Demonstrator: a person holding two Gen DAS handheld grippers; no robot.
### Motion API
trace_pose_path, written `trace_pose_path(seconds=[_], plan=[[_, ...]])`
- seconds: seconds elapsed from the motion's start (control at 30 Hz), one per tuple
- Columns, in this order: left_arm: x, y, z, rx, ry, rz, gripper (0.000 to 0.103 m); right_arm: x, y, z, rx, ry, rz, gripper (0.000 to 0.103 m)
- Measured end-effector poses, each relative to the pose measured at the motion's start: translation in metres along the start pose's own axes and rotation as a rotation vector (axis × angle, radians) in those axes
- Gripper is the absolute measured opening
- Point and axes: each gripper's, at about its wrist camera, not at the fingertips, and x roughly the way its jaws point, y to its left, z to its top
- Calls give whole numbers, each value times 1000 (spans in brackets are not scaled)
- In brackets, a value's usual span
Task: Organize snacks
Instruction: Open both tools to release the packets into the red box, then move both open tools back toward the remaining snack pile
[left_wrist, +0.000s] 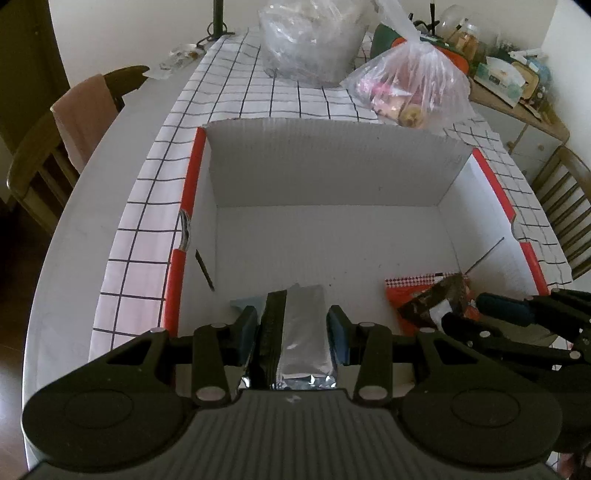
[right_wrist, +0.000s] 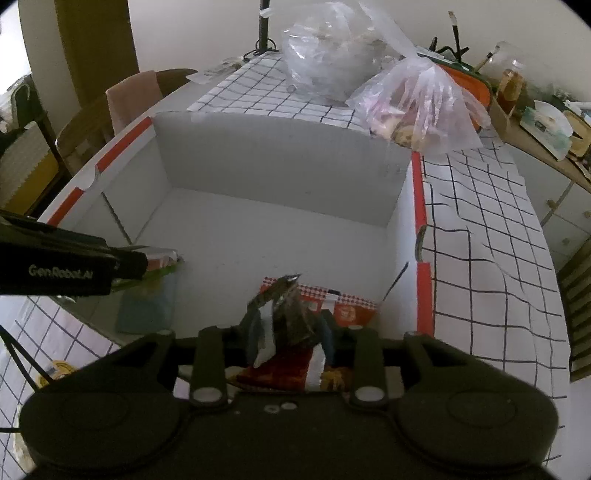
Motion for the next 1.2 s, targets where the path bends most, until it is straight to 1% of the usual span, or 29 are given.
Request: trace_pose_path(seconds=[0.07,0.2,0.23,0.37,0.4,0.43,0.53,0.63,0.87,1.03,1.1,1.2], plan=[[-2,0,1,-4,-5,-2,42,-2,-1,0,8,3,5,37],[-13,3,-1,-14,-28,-13,54,-10,0,-2,10,-9,2,43],[-16,3,-2,-14,-35,-14,55,-13,0,-3,12,-13,5,45],[-29,4,-4,-5,-54,-15,56,-29,1,-4,15,-42,11,58],[-34,4,-5,-1,-63,-17,57,-34,1,-5,18,-50,10,60],[-37,4,-6,0,-71,-18,58,-37,1,-5,22,-57,9,64],[-50,3,-8,0,-90,-27,60,-50,1,-6,31,-75,12,67],[-63,1,-11,8,-111,-35,61,-63,4,-8,36,-97,9,73],[-99,-1,-22,19,-167,-59,66,-97,9,-15,56,-153,3,85],[-126,2,-33,27,-203,-82,72,-123,11,-22,78,-194,0,93],[-136,3,-38,28,-215,-87,73,-132,12,-26,85,-206,2,94],[-148,6,-44,26,-229,-95,74,-144,14,-31,87,-220,-1,98]])
